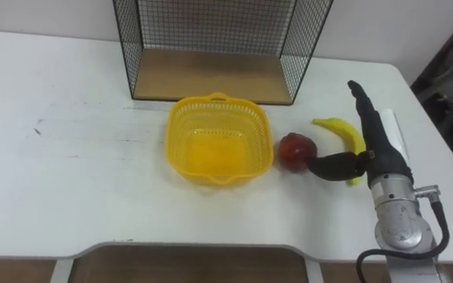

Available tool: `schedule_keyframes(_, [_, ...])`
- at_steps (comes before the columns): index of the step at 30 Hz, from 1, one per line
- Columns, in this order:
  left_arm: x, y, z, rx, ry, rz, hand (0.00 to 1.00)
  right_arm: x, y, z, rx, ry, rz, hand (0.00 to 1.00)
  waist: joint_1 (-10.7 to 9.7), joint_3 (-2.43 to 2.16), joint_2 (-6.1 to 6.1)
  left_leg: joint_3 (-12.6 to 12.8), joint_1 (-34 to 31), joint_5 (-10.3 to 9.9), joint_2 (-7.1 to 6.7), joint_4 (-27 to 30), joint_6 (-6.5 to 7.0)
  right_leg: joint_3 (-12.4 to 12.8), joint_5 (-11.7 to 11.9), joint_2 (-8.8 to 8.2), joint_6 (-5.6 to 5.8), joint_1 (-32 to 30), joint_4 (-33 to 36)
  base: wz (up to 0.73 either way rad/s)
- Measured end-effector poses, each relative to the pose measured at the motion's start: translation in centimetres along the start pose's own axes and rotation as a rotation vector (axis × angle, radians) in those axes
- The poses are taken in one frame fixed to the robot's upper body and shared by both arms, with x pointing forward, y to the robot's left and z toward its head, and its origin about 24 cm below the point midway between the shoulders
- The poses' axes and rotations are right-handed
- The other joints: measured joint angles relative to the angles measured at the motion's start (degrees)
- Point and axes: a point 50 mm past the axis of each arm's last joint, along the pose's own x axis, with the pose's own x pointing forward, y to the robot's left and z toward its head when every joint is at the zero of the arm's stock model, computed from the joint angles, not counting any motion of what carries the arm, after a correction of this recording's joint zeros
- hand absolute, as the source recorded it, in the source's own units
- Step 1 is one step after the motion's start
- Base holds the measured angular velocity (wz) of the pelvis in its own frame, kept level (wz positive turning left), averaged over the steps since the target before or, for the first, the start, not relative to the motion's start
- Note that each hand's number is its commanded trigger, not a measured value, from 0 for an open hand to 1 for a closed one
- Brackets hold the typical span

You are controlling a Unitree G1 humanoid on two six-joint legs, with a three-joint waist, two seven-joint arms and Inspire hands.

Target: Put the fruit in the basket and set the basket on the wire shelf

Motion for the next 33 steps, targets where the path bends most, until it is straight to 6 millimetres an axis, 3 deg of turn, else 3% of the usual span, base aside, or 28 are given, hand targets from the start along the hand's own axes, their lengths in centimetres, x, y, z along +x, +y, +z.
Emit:
schedule_keyframes(17, [0.1,0.2,0.2,0.005,-0.004,0.001,0.0,0.8,0.7,0.4,-0.062,-0.013,0.027,0.0,0.07,0.01,0.06,-1.15,-0.73,0.04,-0.15,0.04,-0.06,-0.24,0.01,0.01,-0.01,-0.04,-0.12,0.01])
schedule_keyframes(33, [0.3,0.3,0.7,0.008,-0.016,-0.01,0.0,1.0,1.9,-0.5,-0.083,0.023,0.097,0.0,2.4,0.27,0.34,-1.46,-0.06,0.05,-0.22,-0.08,-0.07,-0.4,0.01,0.0,-0.01,0.69,-0.31,0.0])
